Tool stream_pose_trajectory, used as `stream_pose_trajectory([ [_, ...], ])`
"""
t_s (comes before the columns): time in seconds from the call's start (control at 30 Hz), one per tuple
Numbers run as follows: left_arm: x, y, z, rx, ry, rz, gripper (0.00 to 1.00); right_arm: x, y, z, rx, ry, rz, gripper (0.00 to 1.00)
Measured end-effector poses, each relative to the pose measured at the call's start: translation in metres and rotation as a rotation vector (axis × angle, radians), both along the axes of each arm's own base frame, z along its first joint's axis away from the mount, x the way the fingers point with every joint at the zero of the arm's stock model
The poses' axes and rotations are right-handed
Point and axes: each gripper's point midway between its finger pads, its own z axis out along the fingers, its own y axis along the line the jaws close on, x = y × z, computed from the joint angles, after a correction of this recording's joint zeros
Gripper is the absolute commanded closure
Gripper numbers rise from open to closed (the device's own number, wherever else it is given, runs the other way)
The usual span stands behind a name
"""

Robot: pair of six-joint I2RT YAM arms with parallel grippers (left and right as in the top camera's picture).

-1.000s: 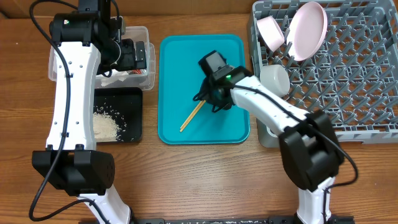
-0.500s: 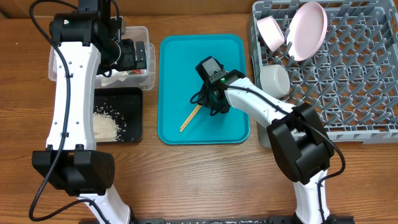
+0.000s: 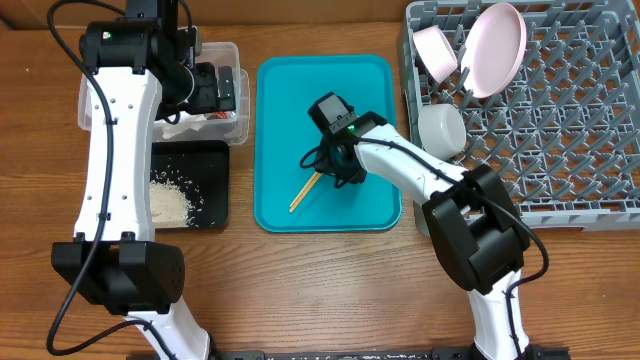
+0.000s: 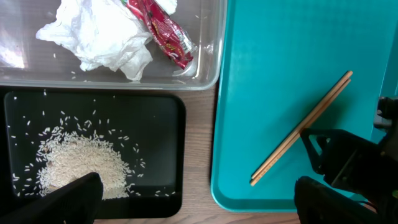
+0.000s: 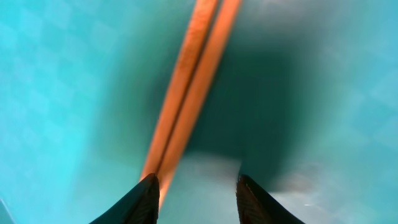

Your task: Sort waste into correct bins and load items into the dishwasher

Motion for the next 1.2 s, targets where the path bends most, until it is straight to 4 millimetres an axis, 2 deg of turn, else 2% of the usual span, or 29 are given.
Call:
stream_pose_trajectory([
  [0.37,0.0000,0.0000,0.0000,0.000,0.000,0.000,0.00,0.0052,0.0052,0.0005,-0.014,0.000,0.024,0.54],
  [0.5,0.0000,0.0002,0.0000,0.000,0.000,0.000,0.00,0.0050,0.0071,-0.0012,-0.015,0.003,0.030,0.65],
  [0.77,0.0000,0.0002,0.0000,0.000,0.000,0.000,0.00,0.0052,0.0076,-0.0022,-0.014,0.006,0.029,0.78],
  [1.2,0.0000,0.0002,0.0000,0.000,0.000,0.000,0.00,0.0036,0.0039,-0.0023,-0.022,0.023,0.026,0.90],
])
